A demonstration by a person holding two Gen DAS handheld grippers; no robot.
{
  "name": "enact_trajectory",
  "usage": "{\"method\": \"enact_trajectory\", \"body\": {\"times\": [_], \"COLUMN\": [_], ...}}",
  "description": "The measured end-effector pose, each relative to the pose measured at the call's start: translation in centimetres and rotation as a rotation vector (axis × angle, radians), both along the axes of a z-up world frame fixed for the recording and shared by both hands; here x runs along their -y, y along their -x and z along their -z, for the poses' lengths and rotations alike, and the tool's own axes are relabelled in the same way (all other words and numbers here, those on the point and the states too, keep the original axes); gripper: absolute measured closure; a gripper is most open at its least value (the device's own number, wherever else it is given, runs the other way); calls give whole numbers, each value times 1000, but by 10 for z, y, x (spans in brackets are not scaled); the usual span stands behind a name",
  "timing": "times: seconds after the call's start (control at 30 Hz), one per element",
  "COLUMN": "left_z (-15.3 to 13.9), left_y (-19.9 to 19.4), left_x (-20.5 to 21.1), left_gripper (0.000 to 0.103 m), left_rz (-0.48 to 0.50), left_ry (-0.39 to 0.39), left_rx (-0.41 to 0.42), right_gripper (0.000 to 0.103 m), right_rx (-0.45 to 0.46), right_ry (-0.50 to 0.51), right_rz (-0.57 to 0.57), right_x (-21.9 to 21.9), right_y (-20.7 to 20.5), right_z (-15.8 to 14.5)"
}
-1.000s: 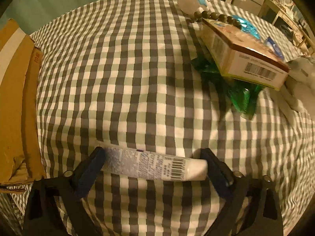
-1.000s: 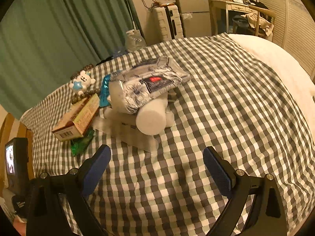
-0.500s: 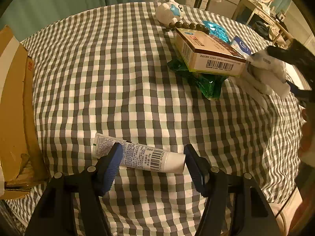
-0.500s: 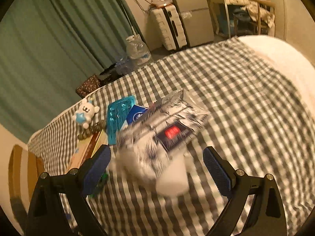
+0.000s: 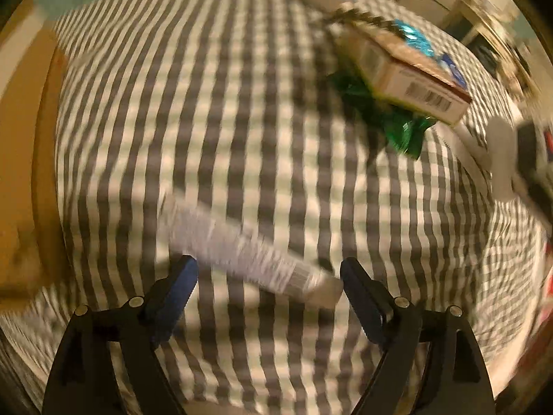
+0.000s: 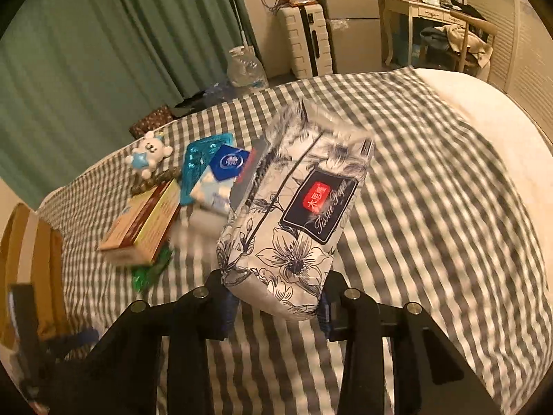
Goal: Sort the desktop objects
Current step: 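Grasp the white toothpaste tube with the left tool while the right tool grasps the floral tissue packet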
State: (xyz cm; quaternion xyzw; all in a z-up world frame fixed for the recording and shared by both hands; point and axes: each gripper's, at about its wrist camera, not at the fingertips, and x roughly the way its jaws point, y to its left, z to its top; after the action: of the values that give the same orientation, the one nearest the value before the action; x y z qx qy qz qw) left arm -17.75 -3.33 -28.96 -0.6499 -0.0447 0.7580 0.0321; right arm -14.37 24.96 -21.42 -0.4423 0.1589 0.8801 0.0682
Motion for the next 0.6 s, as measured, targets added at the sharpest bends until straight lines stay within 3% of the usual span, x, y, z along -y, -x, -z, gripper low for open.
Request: {"method": "enact_trajectory", "body": {"times": [0.23, 0.37, 0.43, 0.47, 0.5, 0.53, 0.6], "left_z": [6, 2, -1, -3, -7, -11, -15], "left_y": [3, 13, 16, 16, 15, 14, 12], "left_x": [29, 30, 27, 27, 28, 32, 40], "left_gripper": [16, 18, 33, 36, 47, 63, 78], "left_rz": [-131, -158, -119, -96, -73, -55, -41], "left_ry": [-87, -56, -36, -46, -73, -133, -261], "left_rx": [38, -6, -24, -34, -45, -56, -57], "right_gripper": [67, 67, 67, 67, 69, 70, 72], "right_rx": [-23, -16, -9, -8, -16, -32, -64], "right_ry": [-36, -40, -31, -29, -25, -13, 45], "right_rz": [-13, -20, -19, -19, -16, -12, 1], "right_x": [14, 13, 11, 10, 8, 5, -3], "right_y": [-24, -19, -17, -16, -18, -20, -24], "right_z": [-13, -10, -4, -2, -2, -2, -5]}}
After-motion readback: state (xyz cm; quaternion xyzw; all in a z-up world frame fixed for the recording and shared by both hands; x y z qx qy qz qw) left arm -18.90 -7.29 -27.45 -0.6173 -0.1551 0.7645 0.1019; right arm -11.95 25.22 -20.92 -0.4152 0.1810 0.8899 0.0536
